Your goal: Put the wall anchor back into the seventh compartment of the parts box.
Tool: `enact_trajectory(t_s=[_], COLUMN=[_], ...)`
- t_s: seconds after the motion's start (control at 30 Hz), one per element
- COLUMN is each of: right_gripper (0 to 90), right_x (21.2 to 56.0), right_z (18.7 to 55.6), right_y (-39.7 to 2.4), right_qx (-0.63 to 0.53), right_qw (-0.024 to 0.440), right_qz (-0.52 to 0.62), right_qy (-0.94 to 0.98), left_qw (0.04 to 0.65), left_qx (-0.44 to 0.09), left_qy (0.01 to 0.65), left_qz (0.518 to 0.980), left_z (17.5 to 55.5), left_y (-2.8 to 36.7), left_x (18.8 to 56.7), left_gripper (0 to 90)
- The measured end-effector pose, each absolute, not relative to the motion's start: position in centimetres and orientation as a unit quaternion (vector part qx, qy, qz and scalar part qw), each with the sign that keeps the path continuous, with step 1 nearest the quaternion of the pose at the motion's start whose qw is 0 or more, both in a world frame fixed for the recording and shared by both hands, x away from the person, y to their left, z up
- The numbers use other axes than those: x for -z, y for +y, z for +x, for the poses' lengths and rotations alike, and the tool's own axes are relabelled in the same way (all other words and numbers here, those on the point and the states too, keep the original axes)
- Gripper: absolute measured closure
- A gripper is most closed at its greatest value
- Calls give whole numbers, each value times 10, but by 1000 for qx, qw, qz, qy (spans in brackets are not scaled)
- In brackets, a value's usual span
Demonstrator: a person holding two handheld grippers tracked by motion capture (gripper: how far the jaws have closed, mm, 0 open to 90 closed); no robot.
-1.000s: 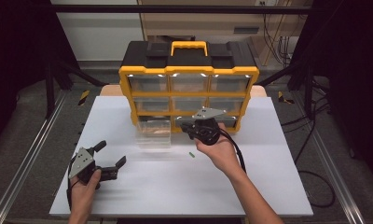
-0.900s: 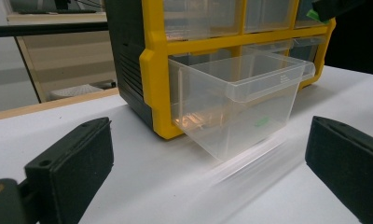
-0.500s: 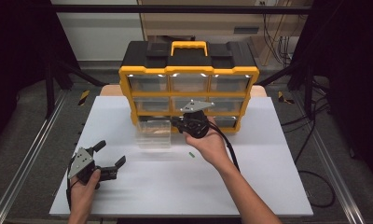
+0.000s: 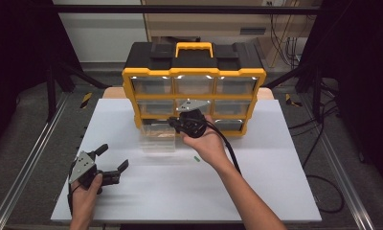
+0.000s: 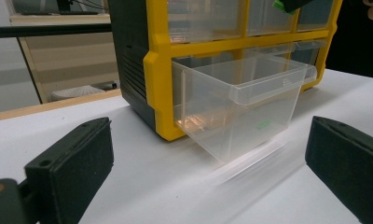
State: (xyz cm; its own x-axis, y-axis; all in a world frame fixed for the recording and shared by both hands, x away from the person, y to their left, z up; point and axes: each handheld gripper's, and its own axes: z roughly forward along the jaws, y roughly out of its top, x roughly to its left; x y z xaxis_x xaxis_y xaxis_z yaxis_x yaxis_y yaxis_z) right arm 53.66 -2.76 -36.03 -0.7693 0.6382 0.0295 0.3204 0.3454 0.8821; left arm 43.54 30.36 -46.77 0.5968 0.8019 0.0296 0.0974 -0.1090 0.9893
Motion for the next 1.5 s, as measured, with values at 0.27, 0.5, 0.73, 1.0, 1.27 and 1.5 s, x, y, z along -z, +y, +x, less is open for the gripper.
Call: enact_trajectory(t_s=[0.27, 0.5, 0.73, 1.0, 1.27, 1.5], right_gripper=[846, 846, 846, 846, 846, 840], right_x=[362, 361, 363, 367, 372, 378], right_z=[539, 539, 540, 542, 545, 547], right_y=[-16, -7, 0, 7, 12, 17], right_qx=[-483, -474, -464, -447, -423, -404], right_qw=[161, 161, 161, 158, 151, 148], right_qz=[292, 285, 278, 275, 275, 277], right_qy=[810, 817, 826, 836, 850, 859], left_qw=[580, 582, 582, 582, 582, 583], left_qx=[-304, -304, -305, -305, -305, -304], left_qy=[331, 332, 332, 332, 332, 332], left_qz=[679, 678, 677, 677, 677, 677], left_z=[435, 435, 435, 435, 436, 436], left_y=[304, 305, 305, 305, 305, 305], left_x=[468, 468, 467, 467, 467, 467], left_gripper=[10, 10, 9, 10, 10, 10])
